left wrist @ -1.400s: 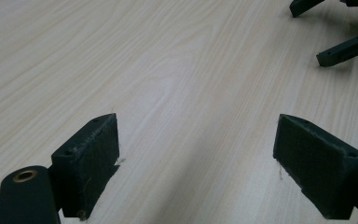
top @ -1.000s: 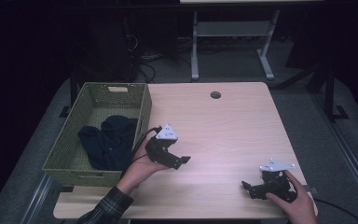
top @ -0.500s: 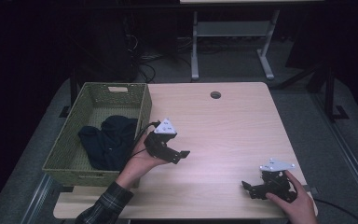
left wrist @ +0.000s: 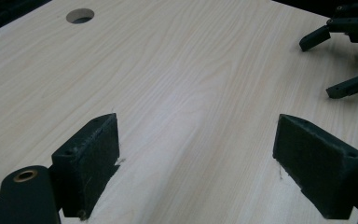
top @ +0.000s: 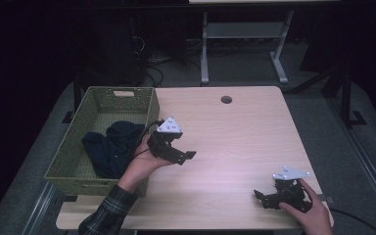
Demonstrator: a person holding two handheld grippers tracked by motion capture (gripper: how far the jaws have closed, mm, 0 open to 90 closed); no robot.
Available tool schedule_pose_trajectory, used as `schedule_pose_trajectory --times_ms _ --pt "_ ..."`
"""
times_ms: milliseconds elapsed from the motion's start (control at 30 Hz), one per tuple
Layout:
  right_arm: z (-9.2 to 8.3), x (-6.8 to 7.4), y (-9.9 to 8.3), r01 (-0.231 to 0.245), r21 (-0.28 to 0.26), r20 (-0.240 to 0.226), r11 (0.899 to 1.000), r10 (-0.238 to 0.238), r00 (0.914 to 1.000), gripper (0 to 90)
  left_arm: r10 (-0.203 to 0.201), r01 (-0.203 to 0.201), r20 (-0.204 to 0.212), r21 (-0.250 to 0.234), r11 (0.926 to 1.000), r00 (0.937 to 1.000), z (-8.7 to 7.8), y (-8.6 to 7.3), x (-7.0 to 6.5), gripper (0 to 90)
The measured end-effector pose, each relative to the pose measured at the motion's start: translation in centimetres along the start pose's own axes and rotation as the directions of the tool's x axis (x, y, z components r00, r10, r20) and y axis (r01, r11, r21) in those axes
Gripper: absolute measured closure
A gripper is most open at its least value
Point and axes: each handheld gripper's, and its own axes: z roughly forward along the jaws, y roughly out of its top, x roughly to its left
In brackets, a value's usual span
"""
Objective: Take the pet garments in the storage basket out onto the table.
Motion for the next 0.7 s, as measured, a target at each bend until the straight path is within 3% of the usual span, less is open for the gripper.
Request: schedule_pose_trajectory --times_ms 333,700 --pt "0.0 0.0 0.0 0.0 0.0 -0.001 1.0 0.0 1.0 0.0 -0.026 0.026 -0.009 -0.026 0.9993 0.9996 -1.9 0.1 1.1 13.8" --pt "0.0 0.0 0.0 0.001 0.0 -0.002 1.0 -0.001 1.0 0.0 -0.039 0.038 -0.019 -0.022 0.999 0.9991 -3.7 -0.3 2.1 13.9"
